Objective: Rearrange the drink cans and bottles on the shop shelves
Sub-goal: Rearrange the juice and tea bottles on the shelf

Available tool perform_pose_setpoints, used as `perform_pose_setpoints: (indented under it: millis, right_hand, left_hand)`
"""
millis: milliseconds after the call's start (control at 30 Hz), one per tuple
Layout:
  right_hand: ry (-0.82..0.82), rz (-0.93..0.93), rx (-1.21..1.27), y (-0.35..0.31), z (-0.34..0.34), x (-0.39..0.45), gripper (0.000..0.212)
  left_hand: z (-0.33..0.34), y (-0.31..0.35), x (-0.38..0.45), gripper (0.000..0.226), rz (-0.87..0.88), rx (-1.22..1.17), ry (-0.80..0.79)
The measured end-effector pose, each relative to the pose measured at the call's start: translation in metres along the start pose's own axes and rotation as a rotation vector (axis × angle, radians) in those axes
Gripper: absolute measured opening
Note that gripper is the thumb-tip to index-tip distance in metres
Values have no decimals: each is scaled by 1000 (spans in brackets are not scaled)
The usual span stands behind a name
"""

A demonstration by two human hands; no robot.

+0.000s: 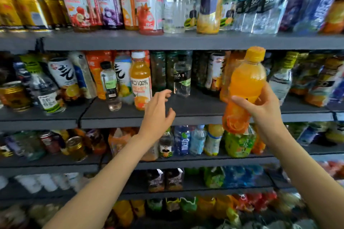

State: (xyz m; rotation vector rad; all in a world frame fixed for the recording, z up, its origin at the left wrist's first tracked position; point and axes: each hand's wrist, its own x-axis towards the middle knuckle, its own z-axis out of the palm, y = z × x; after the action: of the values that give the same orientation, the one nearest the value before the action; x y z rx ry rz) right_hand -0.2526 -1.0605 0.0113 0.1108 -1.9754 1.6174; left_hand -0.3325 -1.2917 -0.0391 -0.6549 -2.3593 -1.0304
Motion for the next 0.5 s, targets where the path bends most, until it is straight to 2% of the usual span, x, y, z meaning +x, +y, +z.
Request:
perform_pose_setpoints:
  millis: [67,200,333,500]
  right_hand:
    - [-60,30,-43,4,3,-1,54]
    - [-234,35,-206,8,29,-10,77]
    - [-403,-59,-377,-1,84,-20,71]
    - [-548,-157,-362,-24,202,-42,86]
  left_hand:
    - [-4,-3,-4,52,-85,36,-52]
    - [-16,-15,-23,65,-192,91,-170]
    - [-58,-46,-51,64,-307,167,-145]
    - [-157,-110,-107,65,-526,57,-32]
